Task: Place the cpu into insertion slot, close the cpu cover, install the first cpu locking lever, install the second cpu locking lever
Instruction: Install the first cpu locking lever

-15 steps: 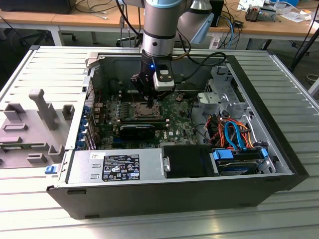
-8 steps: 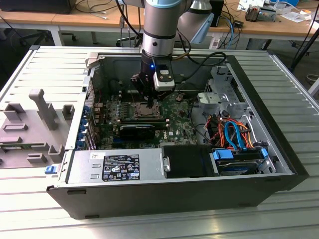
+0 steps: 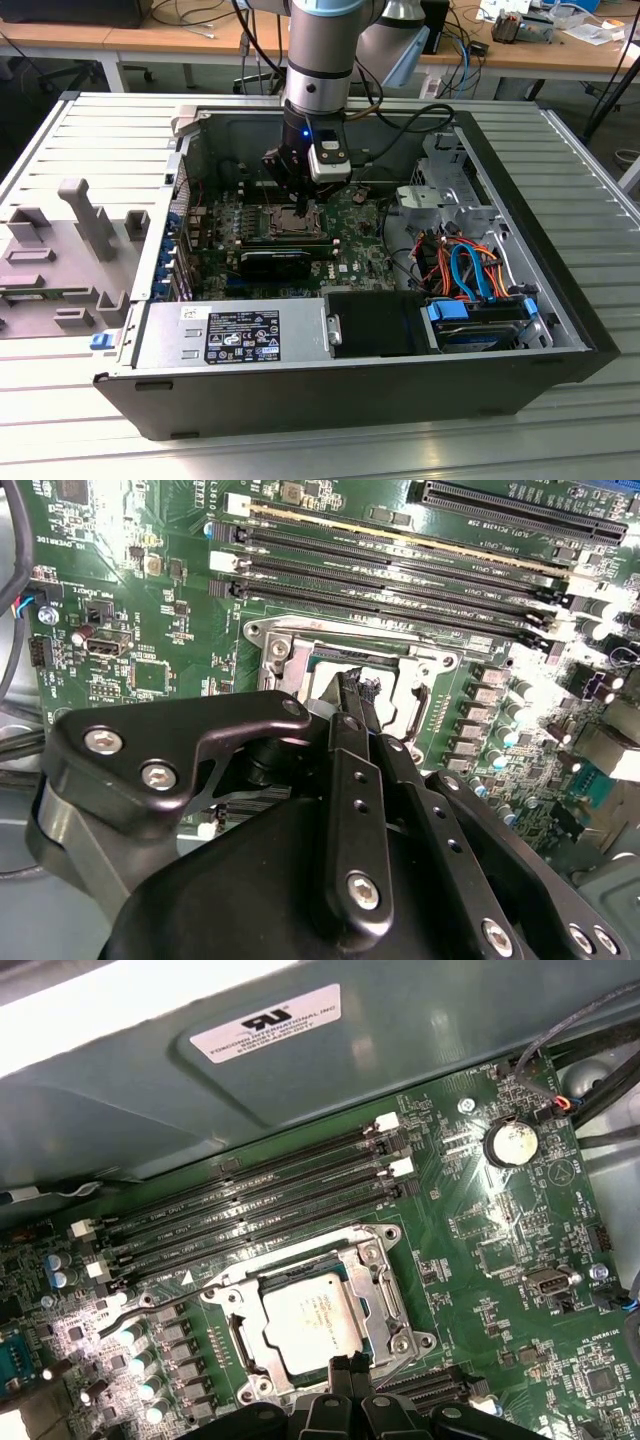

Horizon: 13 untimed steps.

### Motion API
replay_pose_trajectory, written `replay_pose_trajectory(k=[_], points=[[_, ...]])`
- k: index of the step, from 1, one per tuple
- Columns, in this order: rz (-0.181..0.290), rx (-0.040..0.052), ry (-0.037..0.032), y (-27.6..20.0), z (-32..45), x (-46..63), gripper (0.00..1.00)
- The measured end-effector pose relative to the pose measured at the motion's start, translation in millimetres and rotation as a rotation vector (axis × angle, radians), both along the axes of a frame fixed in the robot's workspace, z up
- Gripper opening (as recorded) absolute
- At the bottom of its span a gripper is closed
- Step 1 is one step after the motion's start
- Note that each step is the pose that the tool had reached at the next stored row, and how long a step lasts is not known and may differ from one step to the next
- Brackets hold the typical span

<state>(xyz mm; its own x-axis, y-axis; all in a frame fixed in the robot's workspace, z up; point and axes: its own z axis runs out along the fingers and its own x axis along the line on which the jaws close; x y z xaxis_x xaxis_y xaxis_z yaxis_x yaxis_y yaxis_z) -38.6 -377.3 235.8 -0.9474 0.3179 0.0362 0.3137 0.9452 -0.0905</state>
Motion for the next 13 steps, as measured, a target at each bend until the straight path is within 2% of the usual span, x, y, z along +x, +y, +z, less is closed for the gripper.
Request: replay_pose_trajectory(k=[13], points=[[0.016,0.0013,0.0,0.0,0.0,0.0,0.11]])
